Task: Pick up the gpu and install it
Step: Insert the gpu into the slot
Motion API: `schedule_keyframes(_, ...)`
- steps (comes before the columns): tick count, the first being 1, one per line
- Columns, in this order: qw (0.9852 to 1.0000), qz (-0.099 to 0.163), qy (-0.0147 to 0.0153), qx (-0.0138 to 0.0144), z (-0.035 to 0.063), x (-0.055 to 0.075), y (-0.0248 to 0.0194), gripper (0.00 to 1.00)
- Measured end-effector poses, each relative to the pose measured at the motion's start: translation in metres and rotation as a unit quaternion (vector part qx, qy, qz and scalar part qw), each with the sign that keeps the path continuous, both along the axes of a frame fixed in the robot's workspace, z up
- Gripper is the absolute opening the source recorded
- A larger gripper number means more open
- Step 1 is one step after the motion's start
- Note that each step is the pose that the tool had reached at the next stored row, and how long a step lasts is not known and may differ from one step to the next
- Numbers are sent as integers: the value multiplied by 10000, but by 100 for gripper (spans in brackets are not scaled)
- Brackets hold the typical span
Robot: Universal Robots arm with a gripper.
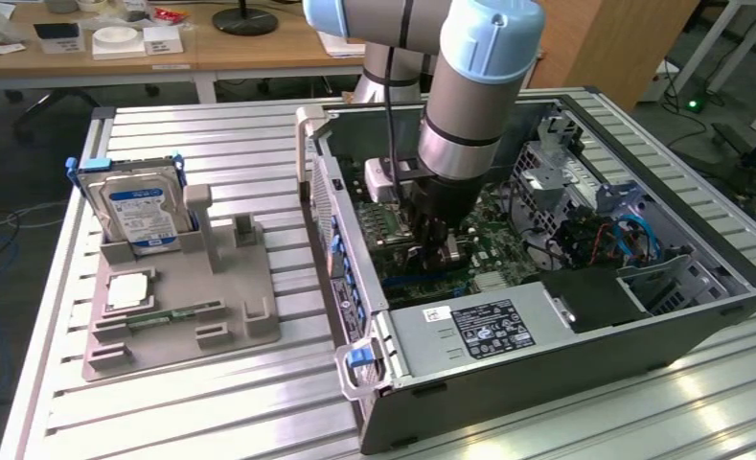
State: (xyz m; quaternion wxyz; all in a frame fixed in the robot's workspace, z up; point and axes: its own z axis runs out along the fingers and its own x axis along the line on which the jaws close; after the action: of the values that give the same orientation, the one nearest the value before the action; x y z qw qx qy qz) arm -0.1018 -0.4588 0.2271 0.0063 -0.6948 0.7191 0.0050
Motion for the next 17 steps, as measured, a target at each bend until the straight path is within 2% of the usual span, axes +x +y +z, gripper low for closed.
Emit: schedule_keyframes(17,10000,1,-1,-3,-54,1,0,28)
